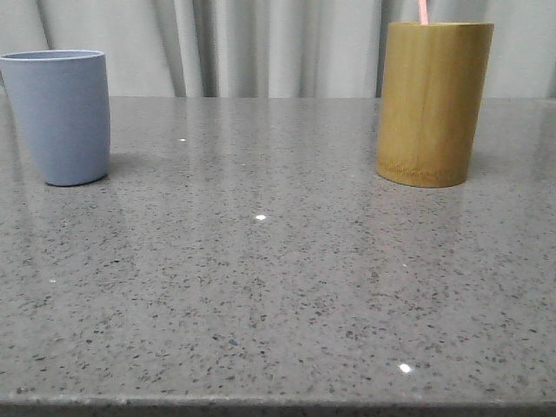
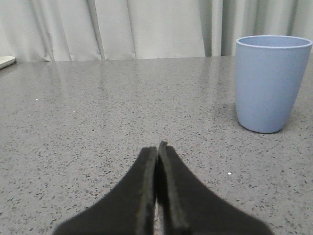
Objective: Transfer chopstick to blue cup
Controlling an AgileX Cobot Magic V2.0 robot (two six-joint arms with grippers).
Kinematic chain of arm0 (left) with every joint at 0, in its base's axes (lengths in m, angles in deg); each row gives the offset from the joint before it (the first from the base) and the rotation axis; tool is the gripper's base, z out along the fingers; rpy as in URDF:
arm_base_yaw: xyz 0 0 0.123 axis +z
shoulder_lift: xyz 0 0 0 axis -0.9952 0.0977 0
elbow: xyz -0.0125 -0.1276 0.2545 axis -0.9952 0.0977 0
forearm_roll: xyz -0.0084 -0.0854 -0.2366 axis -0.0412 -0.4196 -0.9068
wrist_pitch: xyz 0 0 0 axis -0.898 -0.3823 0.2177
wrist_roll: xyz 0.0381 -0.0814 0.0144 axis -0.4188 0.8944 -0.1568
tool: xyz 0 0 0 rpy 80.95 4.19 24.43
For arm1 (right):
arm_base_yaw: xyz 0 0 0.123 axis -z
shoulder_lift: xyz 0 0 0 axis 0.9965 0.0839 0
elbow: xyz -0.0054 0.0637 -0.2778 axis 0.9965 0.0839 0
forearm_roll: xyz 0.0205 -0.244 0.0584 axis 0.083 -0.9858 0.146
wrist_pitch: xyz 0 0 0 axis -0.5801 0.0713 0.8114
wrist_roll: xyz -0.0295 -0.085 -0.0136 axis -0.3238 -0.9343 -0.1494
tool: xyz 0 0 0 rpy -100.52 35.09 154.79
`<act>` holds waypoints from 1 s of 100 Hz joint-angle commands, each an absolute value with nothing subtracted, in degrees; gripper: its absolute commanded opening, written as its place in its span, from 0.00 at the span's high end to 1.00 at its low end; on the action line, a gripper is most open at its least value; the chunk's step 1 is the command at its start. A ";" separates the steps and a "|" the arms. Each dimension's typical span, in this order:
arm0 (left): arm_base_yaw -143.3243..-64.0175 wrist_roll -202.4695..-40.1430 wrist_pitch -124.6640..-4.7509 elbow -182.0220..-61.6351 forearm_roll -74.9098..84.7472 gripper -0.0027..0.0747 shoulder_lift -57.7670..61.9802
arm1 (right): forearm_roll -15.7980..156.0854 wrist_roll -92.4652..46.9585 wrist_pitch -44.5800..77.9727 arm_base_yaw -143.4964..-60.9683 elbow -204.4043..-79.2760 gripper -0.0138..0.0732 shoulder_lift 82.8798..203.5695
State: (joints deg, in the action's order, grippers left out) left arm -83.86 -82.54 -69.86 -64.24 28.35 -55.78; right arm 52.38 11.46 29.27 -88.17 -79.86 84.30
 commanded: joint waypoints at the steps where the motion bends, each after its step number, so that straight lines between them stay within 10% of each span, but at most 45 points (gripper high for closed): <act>1: -83.96 -81.99 -74.68 -63.89 27.75 0.99 -57.68 | 51.76 11.30 33.20 -87.96 -79.80 0.92 83.05; 100: -83.96 -81.99 -79.68 -65.35 27.61 0.99 -57.68 | 51.76 11.30 31.00 -87.96 -80.70 0.92 83.10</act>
State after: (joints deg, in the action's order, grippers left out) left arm -83.86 -82.54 -74.42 -64.35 28.21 -55.78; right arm 52.38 11.46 28.64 -88.17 -79.86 84.30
